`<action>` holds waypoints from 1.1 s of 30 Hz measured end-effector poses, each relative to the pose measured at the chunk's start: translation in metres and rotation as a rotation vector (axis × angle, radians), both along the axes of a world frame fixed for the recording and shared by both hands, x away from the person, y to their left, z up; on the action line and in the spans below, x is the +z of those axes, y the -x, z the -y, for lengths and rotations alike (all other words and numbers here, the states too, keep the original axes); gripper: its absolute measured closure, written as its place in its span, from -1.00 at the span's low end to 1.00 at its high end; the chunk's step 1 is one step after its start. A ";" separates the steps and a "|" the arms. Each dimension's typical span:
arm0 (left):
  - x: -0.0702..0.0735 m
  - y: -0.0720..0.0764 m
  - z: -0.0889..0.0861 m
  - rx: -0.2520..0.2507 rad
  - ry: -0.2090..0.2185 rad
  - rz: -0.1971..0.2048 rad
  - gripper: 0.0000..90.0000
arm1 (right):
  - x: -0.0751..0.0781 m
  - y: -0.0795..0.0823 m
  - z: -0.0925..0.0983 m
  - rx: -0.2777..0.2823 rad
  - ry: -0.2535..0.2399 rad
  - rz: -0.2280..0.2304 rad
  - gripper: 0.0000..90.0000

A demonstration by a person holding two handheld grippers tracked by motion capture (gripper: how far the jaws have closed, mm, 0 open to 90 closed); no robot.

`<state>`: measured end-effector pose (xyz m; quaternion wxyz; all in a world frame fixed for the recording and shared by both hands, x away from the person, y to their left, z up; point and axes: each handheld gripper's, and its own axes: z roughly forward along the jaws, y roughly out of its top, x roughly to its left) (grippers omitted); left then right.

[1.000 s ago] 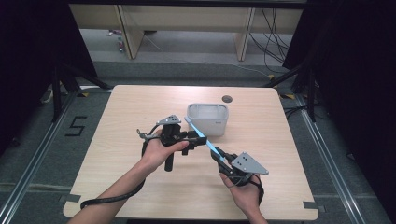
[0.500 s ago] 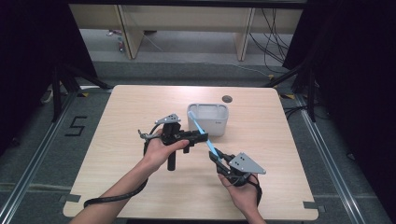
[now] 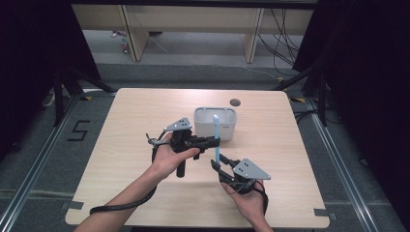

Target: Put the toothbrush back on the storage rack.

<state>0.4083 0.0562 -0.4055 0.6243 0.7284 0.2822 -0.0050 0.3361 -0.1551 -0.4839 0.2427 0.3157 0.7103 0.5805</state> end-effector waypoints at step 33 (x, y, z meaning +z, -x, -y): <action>-0.011 0.006 -0.019 0.093 -0.068 0.171 0.86 | 0.000 0.003 0.012 -0.008 -0.058 -0.024 0.32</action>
